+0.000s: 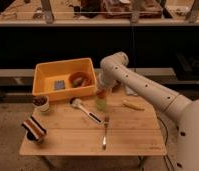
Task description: Place apple in plastic cup
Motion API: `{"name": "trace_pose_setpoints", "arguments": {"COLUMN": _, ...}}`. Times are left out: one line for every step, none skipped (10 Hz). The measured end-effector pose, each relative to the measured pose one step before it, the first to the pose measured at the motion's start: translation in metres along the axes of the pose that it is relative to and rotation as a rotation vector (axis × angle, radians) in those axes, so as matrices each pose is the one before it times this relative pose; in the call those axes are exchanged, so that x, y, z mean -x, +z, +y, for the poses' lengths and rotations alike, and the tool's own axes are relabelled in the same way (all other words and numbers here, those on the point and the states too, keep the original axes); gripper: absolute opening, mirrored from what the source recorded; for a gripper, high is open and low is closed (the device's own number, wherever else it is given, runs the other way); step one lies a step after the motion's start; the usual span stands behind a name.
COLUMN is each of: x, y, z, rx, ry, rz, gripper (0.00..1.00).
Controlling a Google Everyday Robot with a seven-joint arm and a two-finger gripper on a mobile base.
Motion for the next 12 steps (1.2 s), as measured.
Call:
{"name": "trace_pose_setpoints", "arguments": {"x": -0.00038, "y": 0.00293, "z": 0.00318, "rx": 0.00448, "ry": 0.0047, "rz": -0.00192, "gripper": 0.28}}
{"name": "trace_pose_setpoints", "arguments": {"x": -0.0005, "y": 0.00183, "z": 0.00195, "rx": 0.00192, "ry": 0.00436, "rz": -0.00166, "gripper": 0.38}}
{"name": "trace_pose_setpoints", "arguments": {"x": -0.00075, "y": 0.00158, "z": 0.00176, "rx": 0.00427, "ry": 0.00311, "rz": -0.00026, "gripper": 0.47}}
{"name": "trace_pose_setpoints", "arguments": {"x": -0.0007, "y": 0.00133, "z": 0.00086, "rx": 0.0023, "ry": 0.0022, "rz": -0.00043, "gripper": 0.55}}
{"name": "trace_pose_setpoints", "arguments": {"x": -0.00103, "y": 0.00141, "z": 0.0004, "rx": 0.00298, "ry": 0.00227, "rz": -0.00077, "gripper": 0.67}}
{"name": "trace_pose_setpoints", "arguments": {"x": -0.00067, "y": 0.00195, "z": -0.00004, "rx": 0.00218, "ry": 0.00204, "rz": -0.00279, "gripper": 0.76}}
{"name": "trace_pose_setpoints", "arguments": {"x": -0.0007, "y": 0.00263, "z": -0.00063, "rx": 0.00067, "ry": 0.00175, "rz": -0.00373, "gripper": 0.8}}
{"name": "trace_pose_setpoints", "arguments": {"x": -0.00085, "y": 0.00339, "z": -0.00071, "rx": 0.00156, "ry": 0.00183, "rz": -0.00408, "gripper": 0.8}}
{"name": "trace_pose_setpoints", "arguments": {"x": -0.00014, "y": 0.00202, "z": 0.00057, "rx": 0.00225, "ry": 0.00388, "rz": -0.00242, "gripper": 0.8}}
{"name": "trace_pose_setpoints", "arguments": {"x": -0.00031, "y": -0.00054, "z": -0.00014, "rx": -0.00012, "ry": 0.00018, "rz": 0.00091, "gripper": 0.8}}
{"name": "trace_pose_setpoints", "arguments": {"x": 0.0002, "y": -0.00007, "z": 0.00103, "rx": 0.00044, "ry": 0.00143, "rz": 0.00008, "gripper": 0.8}}
{"name": "trace_pose_setpoints", "arguments": {"x": 0.00005, "y": 0.00032, "z": 0.00002, "rx": 0.00071, "ry": -0.00044, "rz": -0.00046, "gripper": 0.8}}
